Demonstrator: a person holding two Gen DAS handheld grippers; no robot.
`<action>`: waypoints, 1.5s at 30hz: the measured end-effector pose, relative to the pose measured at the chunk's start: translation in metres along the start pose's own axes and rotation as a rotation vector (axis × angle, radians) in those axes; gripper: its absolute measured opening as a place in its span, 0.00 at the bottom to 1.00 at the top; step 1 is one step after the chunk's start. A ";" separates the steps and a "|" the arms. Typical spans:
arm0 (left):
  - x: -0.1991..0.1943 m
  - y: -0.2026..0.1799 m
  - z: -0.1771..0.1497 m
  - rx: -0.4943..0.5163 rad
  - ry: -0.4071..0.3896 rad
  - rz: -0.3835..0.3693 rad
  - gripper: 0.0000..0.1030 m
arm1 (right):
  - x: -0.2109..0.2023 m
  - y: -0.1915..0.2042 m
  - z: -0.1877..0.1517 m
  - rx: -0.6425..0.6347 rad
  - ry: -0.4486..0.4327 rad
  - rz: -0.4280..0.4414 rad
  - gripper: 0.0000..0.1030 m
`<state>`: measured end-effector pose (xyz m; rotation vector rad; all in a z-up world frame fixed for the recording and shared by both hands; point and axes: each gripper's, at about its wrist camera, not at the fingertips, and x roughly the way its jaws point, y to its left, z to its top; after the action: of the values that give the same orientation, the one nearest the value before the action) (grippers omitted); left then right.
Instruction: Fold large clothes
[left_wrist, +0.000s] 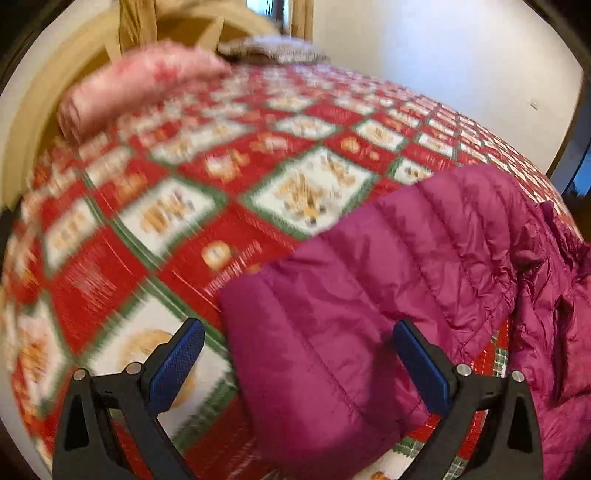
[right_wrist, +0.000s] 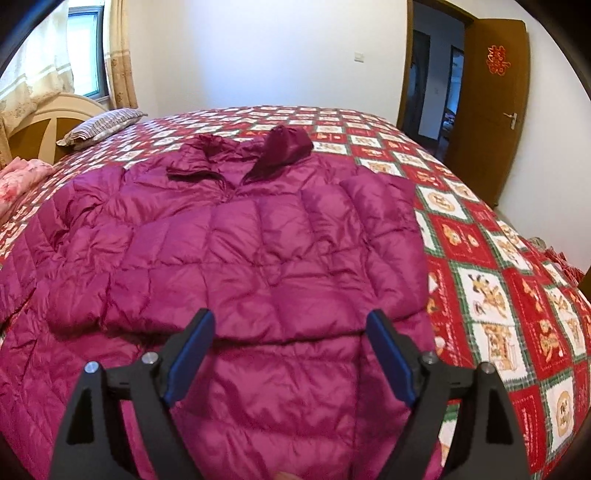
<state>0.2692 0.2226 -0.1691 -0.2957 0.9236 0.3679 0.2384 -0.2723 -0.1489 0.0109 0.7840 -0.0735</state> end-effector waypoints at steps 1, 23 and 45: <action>0.006 0.000 -0.001 -0.009 0.018 -0.014 0.97 | -0.001 -0.002 -0.001 0.006 0.002 0.000 0.83; -0.142 -0.146 0.029 0.322 -0.434 -0.053 0.14 | -0.026 -0.068 -0.006 0.108 -0.053 -0.093 0.83; -0.168 -0.378 -0.101 0.697 -0.597 -0.252 0.96 | -0.018 -0.097 -0.023 0.169 0.004 -0.078 0.90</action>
<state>0.2672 -0.1877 -0.0558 0.3290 0.3736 -0.1147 0.2024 -0.3673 -0.1513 0.1408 0.7809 -0.2132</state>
